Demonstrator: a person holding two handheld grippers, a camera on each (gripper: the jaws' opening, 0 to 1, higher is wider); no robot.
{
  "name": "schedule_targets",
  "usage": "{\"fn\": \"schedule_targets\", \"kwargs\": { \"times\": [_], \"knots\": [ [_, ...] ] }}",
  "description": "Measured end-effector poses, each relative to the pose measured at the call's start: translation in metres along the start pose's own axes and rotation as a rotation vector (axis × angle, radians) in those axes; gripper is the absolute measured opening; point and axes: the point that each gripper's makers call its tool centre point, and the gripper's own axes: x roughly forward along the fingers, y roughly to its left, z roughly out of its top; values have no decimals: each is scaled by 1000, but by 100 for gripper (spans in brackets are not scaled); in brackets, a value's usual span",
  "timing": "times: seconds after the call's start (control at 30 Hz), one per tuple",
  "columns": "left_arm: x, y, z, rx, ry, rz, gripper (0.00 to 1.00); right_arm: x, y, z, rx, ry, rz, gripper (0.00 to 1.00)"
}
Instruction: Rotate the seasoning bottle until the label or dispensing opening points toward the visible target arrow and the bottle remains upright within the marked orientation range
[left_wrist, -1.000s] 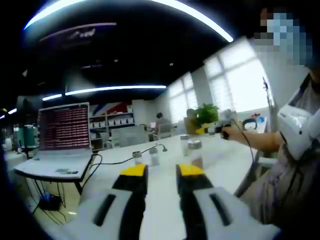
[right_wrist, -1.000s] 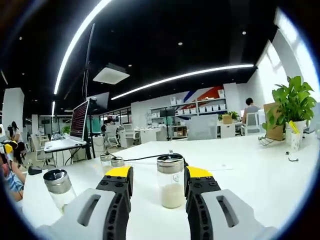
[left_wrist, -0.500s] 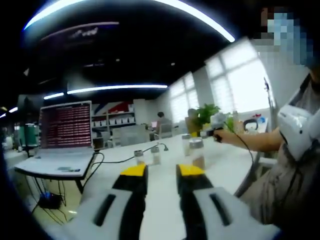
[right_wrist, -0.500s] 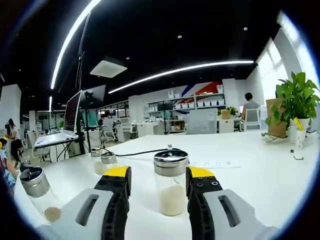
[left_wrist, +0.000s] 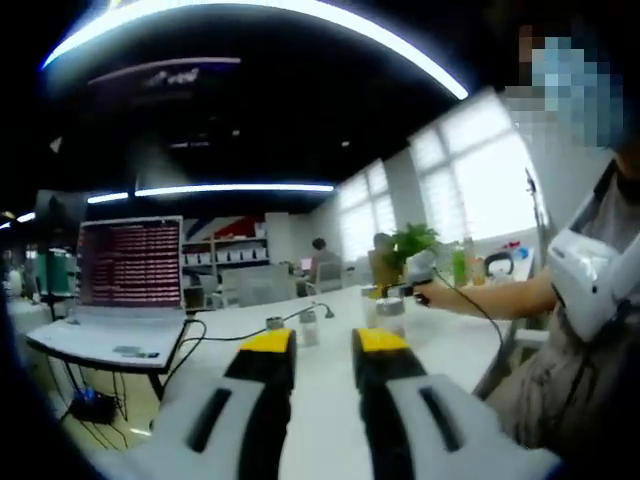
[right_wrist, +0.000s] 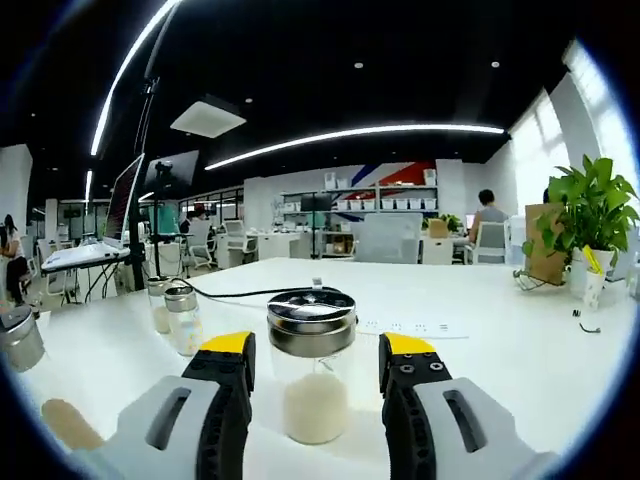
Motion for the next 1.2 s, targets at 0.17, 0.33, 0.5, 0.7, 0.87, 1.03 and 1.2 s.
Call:
{"fn": "schedule_targets", "kwargs": {
  "times": [0.17, 0.33, 0.5, 0.7, 0.87, 1.03, 1.2],
  "knots": [
    [2, 2, -6, -12, 10, 2, 24, 13, -2, -3, 12, 4, 7, 58],
    [1, 2, -7, -13, 13, -2, 24, 17, -7, -5, 16, -5, -4, 58],
    [0, 5, -9, -17, 16, 2, 24, 21, -6, -7, 23, -14, 2, 58],
    [-1, 6, -10, -19, 19, 2, 24, 24, -5, -5, 17, -25, 10, 56],
    [-1, 6, -11, -20, 24, 1, 24, 25, -10, -3, 31, -33, 9, 48],
    [-1, 6, -11, -18, 26, 3, 24, 25, -7, -4, 57, -38, 26, 44],
    [-1, 5, -13, -20, 30, -1, 24, 24, -3, -3, 32, -27, 37, 40]
  ]
}}
